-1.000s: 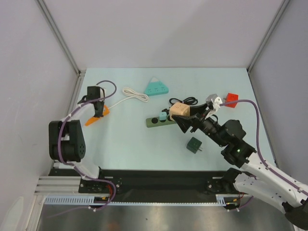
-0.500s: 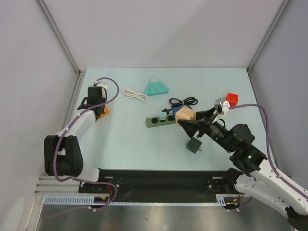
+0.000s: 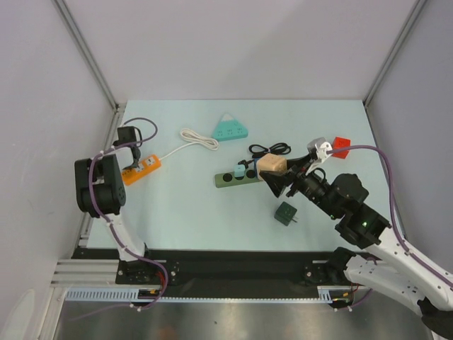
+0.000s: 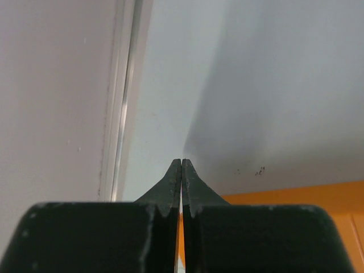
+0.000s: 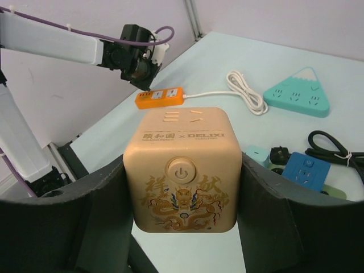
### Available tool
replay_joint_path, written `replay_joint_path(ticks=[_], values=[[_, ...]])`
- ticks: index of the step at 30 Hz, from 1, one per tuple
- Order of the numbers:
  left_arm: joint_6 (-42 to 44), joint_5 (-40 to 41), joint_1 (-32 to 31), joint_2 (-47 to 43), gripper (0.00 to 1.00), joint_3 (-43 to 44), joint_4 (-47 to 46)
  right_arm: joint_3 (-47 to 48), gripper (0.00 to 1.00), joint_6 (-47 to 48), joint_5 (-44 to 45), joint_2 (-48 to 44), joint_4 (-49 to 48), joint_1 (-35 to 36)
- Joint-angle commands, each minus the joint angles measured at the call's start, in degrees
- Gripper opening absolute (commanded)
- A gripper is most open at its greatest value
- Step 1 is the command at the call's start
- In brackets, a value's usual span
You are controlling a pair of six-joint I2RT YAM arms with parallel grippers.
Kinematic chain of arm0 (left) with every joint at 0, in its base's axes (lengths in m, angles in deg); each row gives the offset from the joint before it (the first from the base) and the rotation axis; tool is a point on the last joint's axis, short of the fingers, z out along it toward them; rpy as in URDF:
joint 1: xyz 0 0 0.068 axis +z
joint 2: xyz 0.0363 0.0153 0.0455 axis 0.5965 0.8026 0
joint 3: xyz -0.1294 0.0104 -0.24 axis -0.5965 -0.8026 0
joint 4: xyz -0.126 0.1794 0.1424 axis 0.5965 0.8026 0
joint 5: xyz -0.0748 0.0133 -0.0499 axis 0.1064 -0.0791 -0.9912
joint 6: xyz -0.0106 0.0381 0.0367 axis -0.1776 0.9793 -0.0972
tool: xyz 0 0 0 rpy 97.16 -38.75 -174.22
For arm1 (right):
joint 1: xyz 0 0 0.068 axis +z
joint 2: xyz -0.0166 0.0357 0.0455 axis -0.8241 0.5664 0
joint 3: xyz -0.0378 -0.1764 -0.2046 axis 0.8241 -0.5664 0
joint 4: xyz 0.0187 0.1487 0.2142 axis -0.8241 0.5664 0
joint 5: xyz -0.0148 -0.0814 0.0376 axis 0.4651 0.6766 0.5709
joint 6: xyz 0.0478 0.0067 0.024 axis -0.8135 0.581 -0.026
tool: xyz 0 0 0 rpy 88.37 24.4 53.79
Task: Insert the plug
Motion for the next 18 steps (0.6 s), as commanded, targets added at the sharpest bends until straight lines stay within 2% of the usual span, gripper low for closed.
replay_joint_path(ticks=[1, 4, 6, 9, 11, 14, 18], values=[[0.2, 1.1, 0.4, 1.1, 0.0, 4.5, -1.4, 3.4, 0.0, 1.9, -0.8, 0.7, -2.1, 0.3], [-1.5, -5.8, 0.4, 3.3, 0.0, 7.9, 4.4, 3.7, 0.0, 1.3, -3.1, 1.4, -2.7, 0.3], [-6.3, -9.9, 0.1, 0.6, 0.0, 4.7, 6.0, 3.8, 0.0, 1.5, -2.6, 1.7, -3.3, 0.3], [-7.9, -11.6, -3.7, -7.7, 0.0, -3.3, 3.8, 4.1, 0.0, 2.3, -1.5, 2.6, -4.6, 0.3], [-6.3, -12.6, -6.3, -9.7, 0.0, -5.1, 5.8, 5.2, 0.0, 2.6, -1.5, 3.6, -5.1, 0.2], [-4.9, -7.2, -7.0, -8.6, 0.0, -8.8, 6.8, 7.8, 0.0, 1.4, -1.8, 4.7, -3.9, 0.1], [-5.8, -9.9, -6.1, -8.8, 0.0, -9.3, 10.9, 9.3, 0.0, -2.1, -4.6, 3.4, -2.1, 0.3]])
